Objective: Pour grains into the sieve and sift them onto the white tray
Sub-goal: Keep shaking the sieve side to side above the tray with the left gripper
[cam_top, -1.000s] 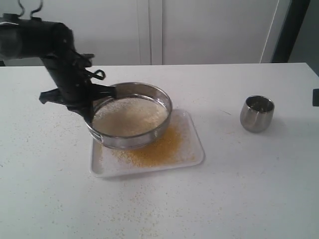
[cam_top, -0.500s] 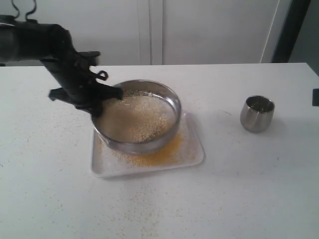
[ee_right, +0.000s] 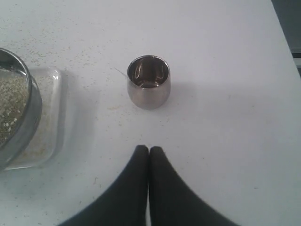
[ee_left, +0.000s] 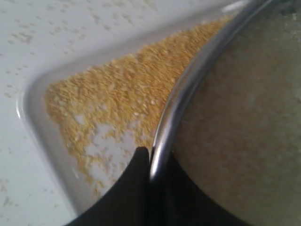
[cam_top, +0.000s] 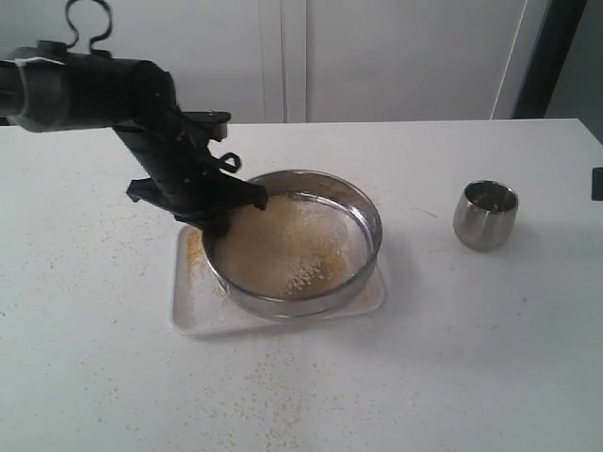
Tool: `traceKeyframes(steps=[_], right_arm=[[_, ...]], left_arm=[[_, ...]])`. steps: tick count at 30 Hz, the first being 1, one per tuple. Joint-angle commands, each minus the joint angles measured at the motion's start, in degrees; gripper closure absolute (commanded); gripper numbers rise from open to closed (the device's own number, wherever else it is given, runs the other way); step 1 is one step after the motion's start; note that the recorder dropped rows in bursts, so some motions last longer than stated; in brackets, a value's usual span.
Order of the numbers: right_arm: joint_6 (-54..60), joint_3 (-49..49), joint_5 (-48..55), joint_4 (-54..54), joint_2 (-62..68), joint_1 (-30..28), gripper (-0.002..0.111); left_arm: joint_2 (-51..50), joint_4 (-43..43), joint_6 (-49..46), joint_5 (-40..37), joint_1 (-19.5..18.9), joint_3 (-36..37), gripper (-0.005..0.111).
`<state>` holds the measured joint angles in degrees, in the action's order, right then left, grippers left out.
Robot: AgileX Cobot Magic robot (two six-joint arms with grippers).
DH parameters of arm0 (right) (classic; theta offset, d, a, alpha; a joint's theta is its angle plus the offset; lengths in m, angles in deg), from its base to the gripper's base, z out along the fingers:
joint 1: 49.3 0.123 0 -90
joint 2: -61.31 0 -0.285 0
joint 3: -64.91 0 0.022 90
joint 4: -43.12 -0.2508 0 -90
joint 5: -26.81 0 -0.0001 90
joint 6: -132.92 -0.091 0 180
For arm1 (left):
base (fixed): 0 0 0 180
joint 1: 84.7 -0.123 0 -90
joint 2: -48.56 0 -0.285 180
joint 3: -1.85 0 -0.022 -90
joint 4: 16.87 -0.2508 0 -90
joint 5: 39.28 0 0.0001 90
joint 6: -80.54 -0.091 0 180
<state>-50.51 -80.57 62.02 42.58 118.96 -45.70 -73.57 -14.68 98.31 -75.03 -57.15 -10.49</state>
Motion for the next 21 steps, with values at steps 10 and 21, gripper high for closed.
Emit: traceKeyframes(steps=[10,21], right_arm=[[-0.18,0.29,-0.58,0.13,-0.08,-0.16,0.108],[-0.18,0.29,-0.58,0.13,-0.08,-0.16,0.108]], left_arm=[[1.5,-0.88,2.78,-4.78,-0.79,-1.91,0.107],[0.35,7.0,-3.07,-2.82,0.48,-2.7,0.107]])
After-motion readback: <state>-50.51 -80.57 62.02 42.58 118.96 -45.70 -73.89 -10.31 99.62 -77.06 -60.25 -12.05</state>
